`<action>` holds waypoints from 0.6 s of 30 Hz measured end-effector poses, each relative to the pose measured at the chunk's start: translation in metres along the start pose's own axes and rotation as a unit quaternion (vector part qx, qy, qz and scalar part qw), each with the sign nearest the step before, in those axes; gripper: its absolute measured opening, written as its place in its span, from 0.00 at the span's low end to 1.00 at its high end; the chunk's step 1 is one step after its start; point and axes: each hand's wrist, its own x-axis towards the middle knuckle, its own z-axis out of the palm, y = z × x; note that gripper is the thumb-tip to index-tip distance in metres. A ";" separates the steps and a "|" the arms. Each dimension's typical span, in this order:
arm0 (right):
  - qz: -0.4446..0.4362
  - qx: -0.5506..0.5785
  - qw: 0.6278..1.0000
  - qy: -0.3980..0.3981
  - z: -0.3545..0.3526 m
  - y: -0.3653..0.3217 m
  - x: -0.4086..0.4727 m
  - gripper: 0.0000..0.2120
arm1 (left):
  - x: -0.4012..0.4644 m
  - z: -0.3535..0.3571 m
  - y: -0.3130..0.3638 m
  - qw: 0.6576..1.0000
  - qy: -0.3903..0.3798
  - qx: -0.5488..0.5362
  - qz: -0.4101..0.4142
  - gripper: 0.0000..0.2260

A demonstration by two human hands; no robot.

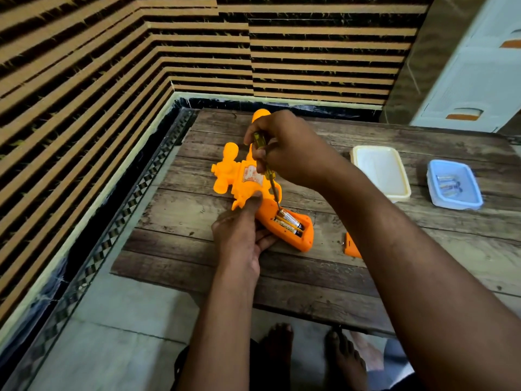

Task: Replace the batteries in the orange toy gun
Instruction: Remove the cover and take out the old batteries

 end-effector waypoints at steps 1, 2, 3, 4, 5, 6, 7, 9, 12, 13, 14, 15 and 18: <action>0.001 0.006 1.000 0.002 -0.001 0.000 -0.002 0.10 | 0.000 0.000 0.000 1.000 -0.001 0.000 -0.003 0.15; 0.003 0.013 1.000 0.003 -0.002 0.001 -0.004 0.11 | -0.001 0.000 0.000 1.000 -0.002 0.000 -0.005 0.15; 0.006 0.017 1.000 0.005 -0.003 0.001 -0.004 0.12 | -0.001 0.000 0.000 1.000 -0.003 -0.001 -0.006 0.14; 0.010 0.019 1.000 0.005 -0.003 0.001 -0.004 0.13 | -0.001 0.000 0.000 1.000 -0.002 -0.001 -0.006 0.14; 0.013 0.019 1.000 0.005 -0.004 0.001 -0.003 0.13 | -0.001 0.000 0.001 1.000 -0.002 -0.001 -0.005 0.14; 0.014 0.019 1.000 0.006 -0.004 0.000 -0.003 0.13 | -0.001 0.000 0.001 1.000 -0.003 -0.003 -0.006 0.15; 0.012 0.018 1.000 0.005 -0.004 0.000 -0.002 0.12 | -0.001 -0.001 0.001 1.000 -0.004 -0.006 -0.006 0.15; 0.003 0.017 1.000 0.007 -0.003 -0.001 -0.003 0.11 | 0.000 -0.001 0.001 1.000 -0.007 -0.010 -0.007 0.16; -0.003 0.038 0.999 0.026 0.000 0.004 -0.003 0.14 | 0.001 -0.001 0.001 1.000 -0.002 -0.013 -0.009 0.16; -0.004 0.048 0.998 0.037 0.001 0.006 -0.005 0.15 | 0.001 -0.001 0.001 1.000 0.001 -0.011 -0.011 0.16; -0.007 0.061 0.997 0.050 0.002 0.008 -0.007 0.17 | 0.001 -0.001 0.001 1.000 0.002 -0.010 -0.013 0.15; -0.013 0.082 0.995 0.063 0.002 0.009 -0.009 0.19 | 0.001 -0.001 0.001 1.000 0.001 -0.011 -0.013 0.15; -0.034 0.131 0.986 0.096 0.004 0.014 -0.020 0.20 | 0.001 -0.001 0.002 1.000 -0.005 -0.010 -0.015 0.15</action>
